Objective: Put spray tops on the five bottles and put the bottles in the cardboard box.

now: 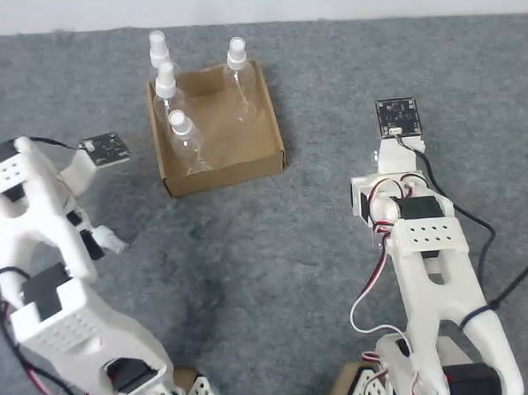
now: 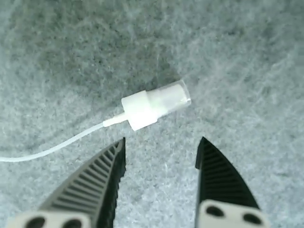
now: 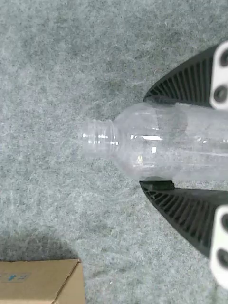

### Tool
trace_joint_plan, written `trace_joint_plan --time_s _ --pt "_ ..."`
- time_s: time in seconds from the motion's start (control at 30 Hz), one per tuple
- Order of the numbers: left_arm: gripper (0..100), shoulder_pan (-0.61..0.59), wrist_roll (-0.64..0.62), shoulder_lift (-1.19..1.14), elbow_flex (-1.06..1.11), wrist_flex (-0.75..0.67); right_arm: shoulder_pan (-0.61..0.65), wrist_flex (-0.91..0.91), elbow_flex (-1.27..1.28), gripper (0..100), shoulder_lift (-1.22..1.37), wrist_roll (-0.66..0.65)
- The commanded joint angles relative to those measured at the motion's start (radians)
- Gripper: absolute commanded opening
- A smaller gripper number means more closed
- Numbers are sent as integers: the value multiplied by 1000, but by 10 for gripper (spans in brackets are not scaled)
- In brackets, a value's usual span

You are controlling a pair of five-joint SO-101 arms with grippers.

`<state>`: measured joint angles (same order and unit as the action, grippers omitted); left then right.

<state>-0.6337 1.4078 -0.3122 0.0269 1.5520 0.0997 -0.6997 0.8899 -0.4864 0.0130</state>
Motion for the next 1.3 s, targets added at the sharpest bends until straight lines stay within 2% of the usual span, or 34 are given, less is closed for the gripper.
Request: trace_joint_plan --time_s 0.0,0.23,0.6,0.73,1.27 --pt "225 -9 40 14 -47 9 -13 22 -25 118 -44 0" --pt "225 -11 89 12 -47 -17 -13 22 -25 118 -45 0" --pt "229 8 91 11 -44 -112 -13 21 -25 118 -50 0" --pt "279 14 91 11 -45 -147 -13 21 -25 118 -47 0" --pt "298 9 155 11 -45 -147 -12 22 -25 118 -42 0"
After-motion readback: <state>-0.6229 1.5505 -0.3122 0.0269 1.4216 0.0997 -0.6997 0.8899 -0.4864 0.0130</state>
